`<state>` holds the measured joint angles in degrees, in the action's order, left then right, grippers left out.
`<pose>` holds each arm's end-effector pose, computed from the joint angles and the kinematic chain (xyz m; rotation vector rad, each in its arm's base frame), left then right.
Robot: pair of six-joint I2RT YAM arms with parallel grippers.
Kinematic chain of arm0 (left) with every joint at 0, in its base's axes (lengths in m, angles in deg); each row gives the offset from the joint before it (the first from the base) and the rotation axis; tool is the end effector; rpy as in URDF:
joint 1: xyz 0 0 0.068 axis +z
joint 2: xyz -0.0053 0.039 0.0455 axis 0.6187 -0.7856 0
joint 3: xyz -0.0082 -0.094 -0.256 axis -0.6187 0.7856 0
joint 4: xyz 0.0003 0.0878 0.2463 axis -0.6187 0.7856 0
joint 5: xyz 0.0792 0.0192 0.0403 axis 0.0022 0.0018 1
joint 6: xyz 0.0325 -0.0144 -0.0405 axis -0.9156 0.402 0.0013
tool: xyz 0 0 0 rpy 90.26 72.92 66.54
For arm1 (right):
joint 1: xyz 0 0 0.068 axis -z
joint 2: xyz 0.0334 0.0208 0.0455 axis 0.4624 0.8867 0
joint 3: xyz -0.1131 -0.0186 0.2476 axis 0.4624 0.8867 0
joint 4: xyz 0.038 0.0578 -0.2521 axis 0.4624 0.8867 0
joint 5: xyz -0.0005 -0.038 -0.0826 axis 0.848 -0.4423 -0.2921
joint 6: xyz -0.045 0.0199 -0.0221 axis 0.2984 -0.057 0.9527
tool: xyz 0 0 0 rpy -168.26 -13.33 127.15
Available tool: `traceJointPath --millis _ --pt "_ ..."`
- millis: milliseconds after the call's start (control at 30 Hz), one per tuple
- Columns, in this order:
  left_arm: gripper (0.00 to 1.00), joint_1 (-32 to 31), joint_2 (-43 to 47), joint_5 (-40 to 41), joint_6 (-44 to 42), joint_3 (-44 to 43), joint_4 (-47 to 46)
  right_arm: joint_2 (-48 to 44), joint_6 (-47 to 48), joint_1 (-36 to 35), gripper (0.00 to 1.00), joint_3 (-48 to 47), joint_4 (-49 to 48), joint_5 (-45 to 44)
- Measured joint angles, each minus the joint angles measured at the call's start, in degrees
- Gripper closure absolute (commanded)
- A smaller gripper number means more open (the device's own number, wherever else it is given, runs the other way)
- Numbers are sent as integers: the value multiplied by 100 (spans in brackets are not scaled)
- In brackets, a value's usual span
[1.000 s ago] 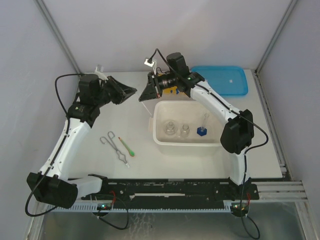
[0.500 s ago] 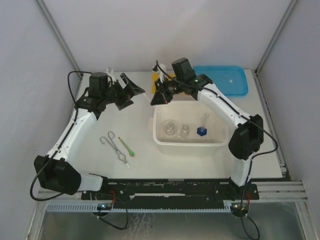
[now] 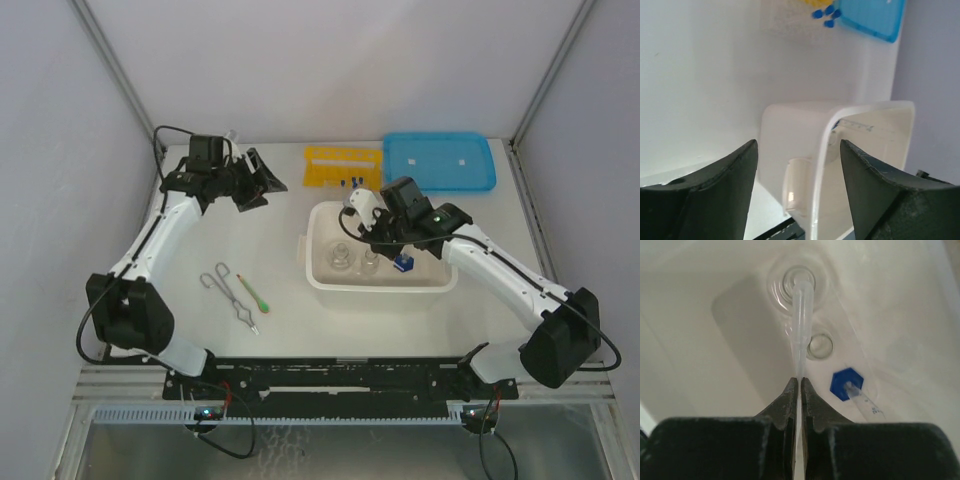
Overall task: Organize the chemistry lab equipment
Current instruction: Place the chemistry item in the storage box.
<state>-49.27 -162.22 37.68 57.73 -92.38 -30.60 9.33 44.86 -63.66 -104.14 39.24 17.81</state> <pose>0.3266 -0.0787 0.3431 -0.3673 2.3372 -0.9392 0.2281 0.1762 0.3158 -1.2541 2.1380 0.3951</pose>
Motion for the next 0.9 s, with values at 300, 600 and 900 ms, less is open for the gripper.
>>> traceJointPath --millis 300,600,900 --pt "29 15 -459 417 -1043 -243 1233 -9 988 -66 100 304 391 -267" --pt "29 15 -459 599 -1384 -201 1620 341 1357 -319 100 304 621 -129" --pt "29 15 -457 638 -1530 149 1733 1102 1353 -376 100 306 601 -61"
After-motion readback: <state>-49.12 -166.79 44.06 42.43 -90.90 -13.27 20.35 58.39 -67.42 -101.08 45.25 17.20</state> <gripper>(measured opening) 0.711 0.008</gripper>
